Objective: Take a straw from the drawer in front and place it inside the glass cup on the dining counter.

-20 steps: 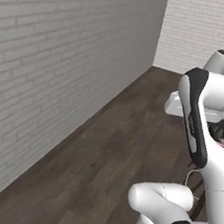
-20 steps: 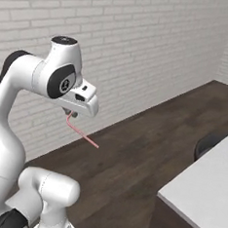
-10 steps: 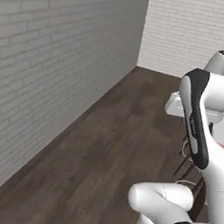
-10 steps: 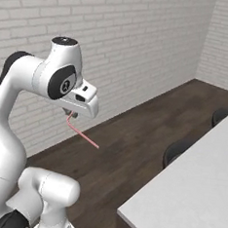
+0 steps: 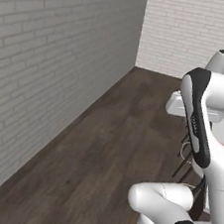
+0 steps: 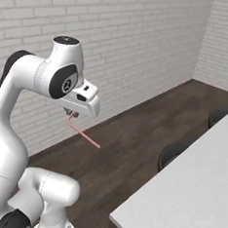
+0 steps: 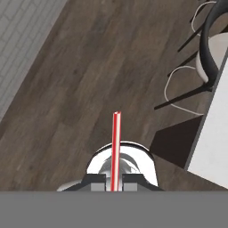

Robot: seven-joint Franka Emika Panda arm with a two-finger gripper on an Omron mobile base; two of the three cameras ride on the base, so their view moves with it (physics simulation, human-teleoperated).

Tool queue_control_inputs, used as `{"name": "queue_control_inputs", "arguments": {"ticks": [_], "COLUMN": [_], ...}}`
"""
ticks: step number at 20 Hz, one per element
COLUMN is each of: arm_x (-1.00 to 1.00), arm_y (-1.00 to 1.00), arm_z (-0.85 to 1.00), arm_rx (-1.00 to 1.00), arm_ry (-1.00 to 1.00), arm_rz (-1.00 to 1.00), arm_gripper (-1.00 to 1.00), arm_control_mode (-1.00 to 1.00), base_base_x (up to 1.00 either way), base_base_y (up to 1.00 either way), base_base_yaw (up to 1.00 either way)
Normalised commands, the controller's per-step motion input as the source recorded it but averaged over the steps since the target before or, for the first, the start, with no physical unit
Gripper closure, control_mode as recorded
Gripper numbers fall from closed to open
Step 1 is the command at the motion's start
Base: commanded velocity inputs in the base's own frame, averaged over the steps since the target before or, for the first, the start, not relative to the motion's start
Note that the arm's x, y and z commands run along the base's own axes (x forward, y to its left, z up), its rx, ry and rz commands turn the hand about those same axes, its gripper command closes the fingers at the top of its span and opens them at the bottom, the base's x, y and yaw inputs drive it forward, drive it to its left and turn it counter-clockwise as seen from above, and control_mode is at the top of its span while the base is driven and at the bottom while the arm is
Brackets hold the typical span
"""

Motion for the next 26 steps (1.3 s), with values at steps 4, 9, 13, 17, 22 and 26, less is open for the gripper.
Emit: {"name": "queue_control_inputs", "arguments": {"ticks": [4,9,13,17,22,26], "arm_x": [0.00,0.00,0.00,0.00,0.00,0.00], "arm_y": [0.00,0.00,0.00,0.00,0.00,0.00], "arm_z": [0.00,0.00,0.00,0.00,0.00,0.00], "arm_rx": [0.00,0.00,0.00,0.00,0.00,0.00], "arm_ry": [0.00,0.00,0.00,0.00,0.00,0.00], "arm_rz": [0.00,0.00,0.00,0.00,0.00,0.00], "arm_gripper": [1.00,1.00,1.00,1.00,1.00,1.00], "arm_control_mode": [1.00,1.00,1.00,1.00,1.00,1.00], "base_base_x": [0.84,0.23,-0.30,-0.90,-1.00,-1.00], "base_base_y": [0.86,0.98,0.65,0.22,-0.06,-0.35], "base_base_yaw": [-0.31,-0.28,0.04,0.35,0.50,0.45]}}
